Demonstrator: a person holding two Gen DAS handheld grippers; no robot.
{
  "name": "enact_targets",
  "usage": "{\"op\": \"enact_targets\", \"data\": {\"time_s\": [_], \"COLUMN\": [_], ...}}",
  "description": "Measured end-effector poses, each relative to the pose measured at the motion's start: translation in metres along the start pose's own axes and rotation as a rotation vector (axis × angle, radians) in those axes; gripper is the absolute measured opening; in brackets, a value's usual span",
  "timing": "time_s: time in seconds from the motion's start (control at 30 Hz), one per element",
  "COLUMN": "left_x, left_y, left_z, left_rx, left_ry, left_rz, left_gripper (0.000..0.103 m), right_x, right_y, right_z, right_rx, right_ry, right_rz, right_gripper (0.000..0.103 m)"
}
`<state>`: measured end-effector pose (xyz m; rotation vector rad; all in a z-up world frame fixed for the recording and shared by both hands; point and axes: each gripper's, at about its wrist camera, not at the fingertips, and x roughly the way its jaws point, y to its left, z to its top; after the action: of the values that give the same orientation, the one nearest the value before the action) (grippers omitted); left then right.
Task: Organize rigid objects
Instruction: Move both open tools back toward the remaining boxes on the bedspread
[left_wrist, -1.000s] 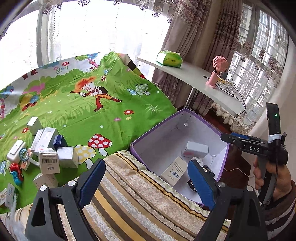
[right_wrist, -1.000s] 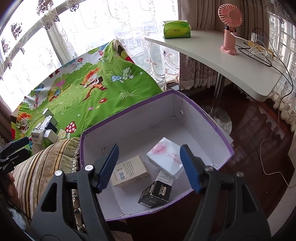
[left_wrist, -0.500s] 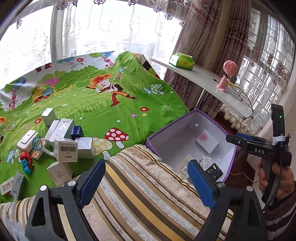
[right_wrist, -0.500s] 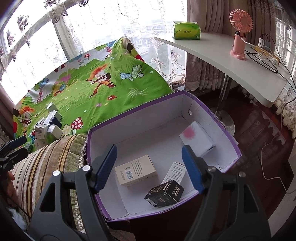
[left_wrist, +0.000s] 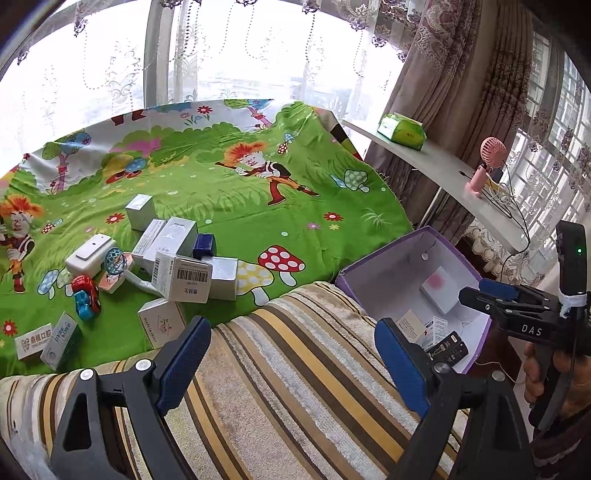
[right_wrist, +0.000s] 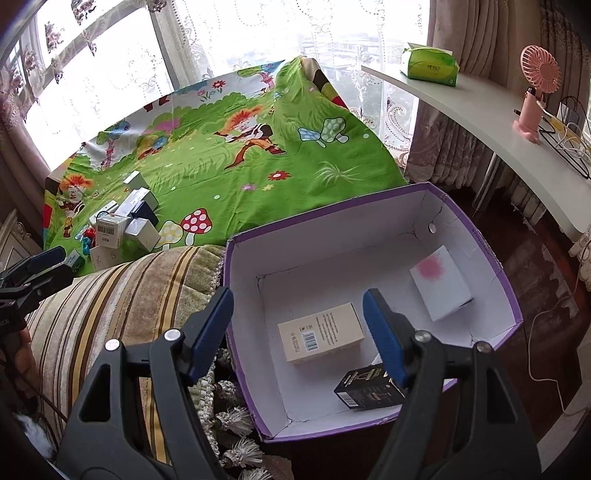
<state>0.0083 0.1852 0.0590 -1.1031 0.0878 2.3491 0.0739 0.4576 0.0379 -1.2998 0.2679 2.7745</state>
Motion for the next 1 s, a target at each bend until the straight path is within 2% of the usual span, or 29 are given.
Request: {"op": "enact_targets", "data": {"time_s": [0.3,0.6,1.0], "left_x": [-0.004,-0.022,-0.038], "left_y": [0.032,0.092,0.158], "left_z": [-0.008,-0.023,-0.043], "left_rx": [-0.094,-0.247,-0.354], "left_ry": [0.012,0.001,0.016], "left_rz": [0.029,0.077,0.151], "left_gripper": [0.091,0.091,0.078], "right_x": [0.011,0.025,0.04], "right_y": [0.03,0.066,0.106], "right_z": [0.002,0.001,0.003], "right_rx": [-0.042,-0.09,-0.14], "right_ry": [0.031,0.07,0.111], "right_rz": [0.032,0.086,0.155], "right_gripper": [0.076,0.077,0.077]}}
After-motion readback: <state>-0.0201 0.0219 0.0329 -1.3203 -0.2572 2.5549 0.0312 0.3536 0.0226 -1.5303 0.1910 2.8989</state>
